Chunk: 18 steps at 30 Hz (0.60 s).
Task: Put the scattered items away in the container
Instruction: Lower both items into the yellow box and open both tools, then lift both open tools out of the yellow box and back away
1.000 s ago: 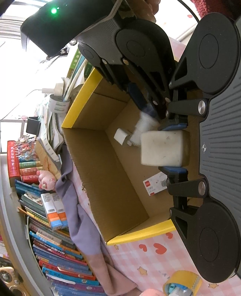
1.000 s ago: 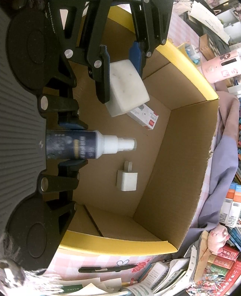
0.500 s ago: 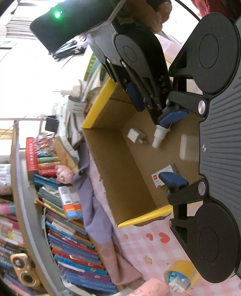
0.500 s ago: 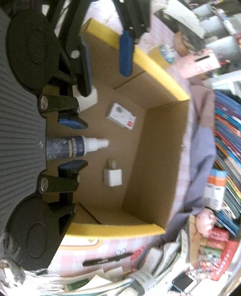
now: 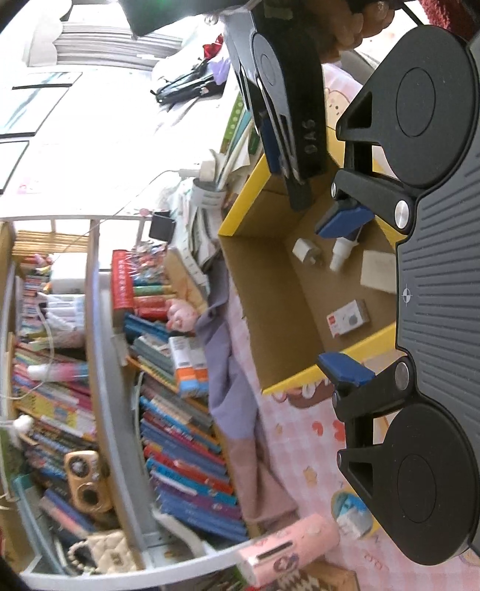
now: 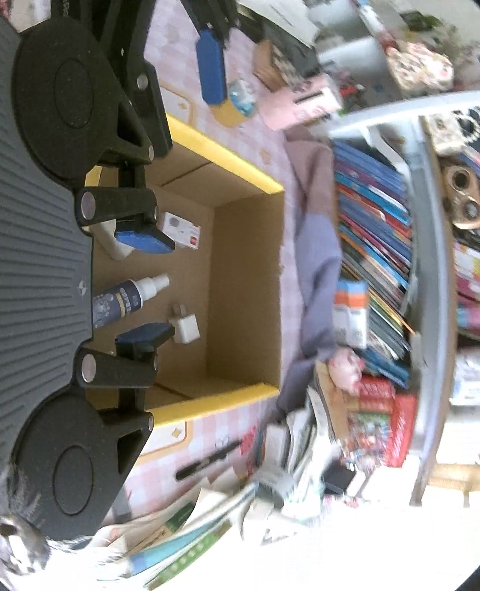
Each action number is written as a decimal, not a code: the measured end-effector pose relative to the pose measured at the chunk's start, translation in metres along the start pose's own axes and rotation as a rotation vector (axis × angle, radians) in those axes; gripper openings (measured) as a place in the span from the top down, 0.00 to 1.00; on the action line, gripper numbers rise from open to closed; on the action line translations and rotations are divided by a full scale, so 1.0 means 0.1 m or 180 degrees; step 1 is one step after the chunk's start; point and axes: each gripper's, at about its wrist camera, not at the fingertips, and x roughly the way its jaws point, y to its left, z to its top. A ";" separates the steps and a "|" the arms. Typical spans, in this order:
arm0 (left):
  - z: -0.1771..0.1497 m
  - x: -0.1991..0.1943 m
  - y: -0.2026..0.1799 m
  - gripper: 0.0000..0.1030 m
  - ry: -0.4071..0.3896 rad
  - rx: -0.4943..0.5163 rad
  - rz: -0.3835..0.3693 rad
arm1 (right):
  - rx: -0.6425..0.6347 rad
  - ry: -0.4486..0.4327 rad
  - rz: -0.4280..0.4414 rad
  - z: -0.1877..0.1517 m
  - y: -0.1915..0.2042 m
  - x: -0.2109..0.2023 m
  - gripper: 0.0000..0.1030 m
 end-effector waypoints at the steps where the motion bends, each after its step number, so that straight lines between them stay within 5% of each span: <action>1: -0.02 -0.05 0.02 0.32 -0.0040 0.0005 0.0009 | 0.0051 -0.0088 -0.0078 -0.04 0.02 -0.05 0.61; 8: -0.17 -0.35 0.16 0.30 -0.0164 -0.0027 -0.0009 | 0.0244 -0.0437 -0.0441 -0.26 0.21 -0.38 0.61; 18: -0.56 -0.76 0.39 0.30 -0.0016 0.0007 -0.0040 | 0.0210 -0.0417 -0.0459 -0.58 0.81 -0.64 0.60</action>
